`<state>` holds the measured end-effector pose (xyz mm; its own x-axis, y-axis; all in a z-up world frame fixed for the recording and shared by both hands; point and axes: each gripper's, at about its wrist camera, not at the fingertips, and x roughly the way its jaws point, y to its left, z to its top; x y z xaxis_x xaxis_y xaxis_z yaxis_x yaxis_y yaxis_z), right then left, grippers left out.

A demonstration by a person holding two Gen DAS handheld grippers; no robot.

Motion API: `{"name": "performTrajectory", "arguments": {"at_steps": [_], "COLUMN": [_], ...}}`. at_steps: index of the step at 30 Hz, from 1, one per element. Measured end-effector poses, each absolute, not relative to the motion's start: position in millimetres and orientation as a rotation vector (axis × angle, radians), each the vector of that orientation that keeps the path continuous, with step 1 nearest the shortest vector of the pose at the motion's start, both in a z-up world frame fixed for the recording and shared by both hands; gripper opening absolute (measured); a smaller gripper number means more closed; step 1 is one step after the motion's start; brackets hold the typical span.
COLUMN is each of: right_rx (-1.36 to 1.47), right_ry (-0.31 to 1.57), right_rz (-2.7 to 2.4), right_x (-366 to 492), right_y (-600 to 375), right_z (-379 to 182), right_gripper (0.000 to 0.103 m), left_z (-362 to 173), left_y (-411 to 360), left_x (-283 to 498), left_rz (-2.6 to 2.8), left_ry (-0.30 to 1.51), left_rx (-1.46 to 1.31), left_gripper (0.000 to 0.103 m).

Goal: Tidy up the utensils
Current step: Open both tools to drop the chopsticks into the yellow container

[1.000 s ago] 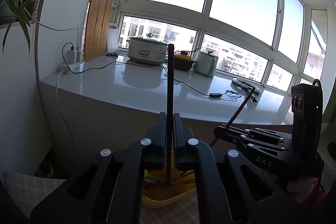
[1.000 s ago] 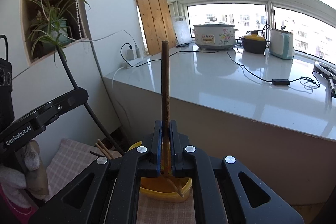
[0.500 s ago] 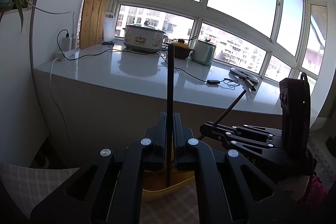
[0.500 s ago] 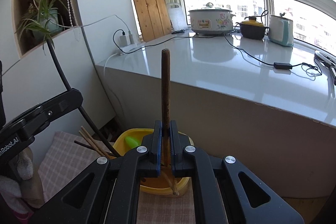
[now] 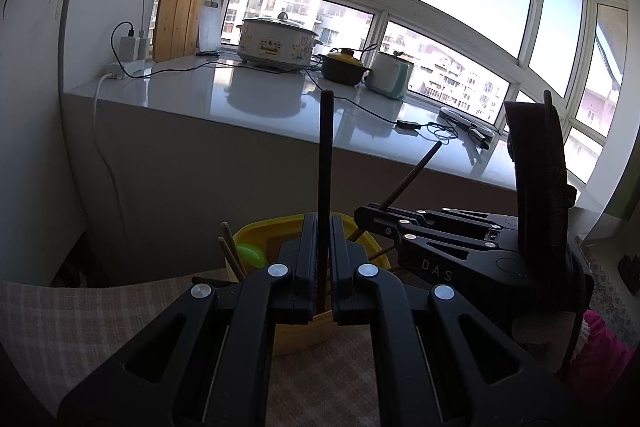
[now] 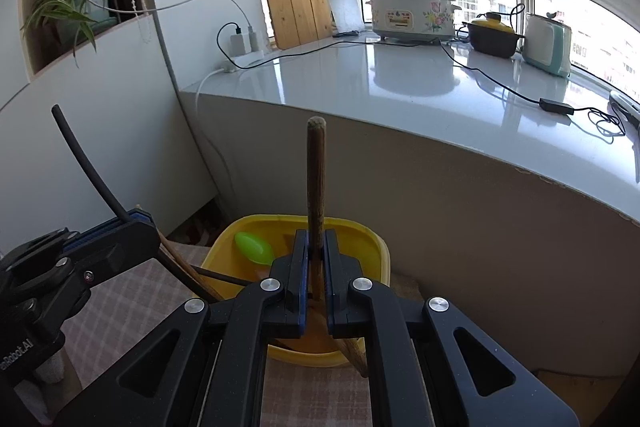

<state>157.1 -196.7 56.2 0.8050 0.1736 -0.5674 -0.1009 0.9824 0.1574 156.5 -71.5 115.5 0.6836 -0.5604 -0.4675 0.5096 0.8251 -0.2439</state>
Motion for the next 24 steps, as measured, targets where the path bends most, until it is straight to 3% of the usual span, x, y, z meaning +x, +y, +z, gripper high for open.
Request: {"name": "performTrajectory", "arguments": {"at_steps": [18,22,24], "right_rx": [0.12,0.117,0.112], "right_ry": [0.633,0.629,0.629], "right_rz": [0.116,0.117,0.118], "right_x": [153,150,149], "right_y": [-199,-198,-197], "right_z": [51,53,53], "right_gripper": [0.005,0.005,0.005], "left_z": [98,99,98], "left_y": [-66,-63,-61], "left_x": [142,139,137], "left_rz": [-0.617,-0.608,-0.606], "left_ry": [0.606,0.601,0.603], "left_rx": [-0.127,-0.129,-0.13], "left_gripper": [0.003,0.019,0.02]}}
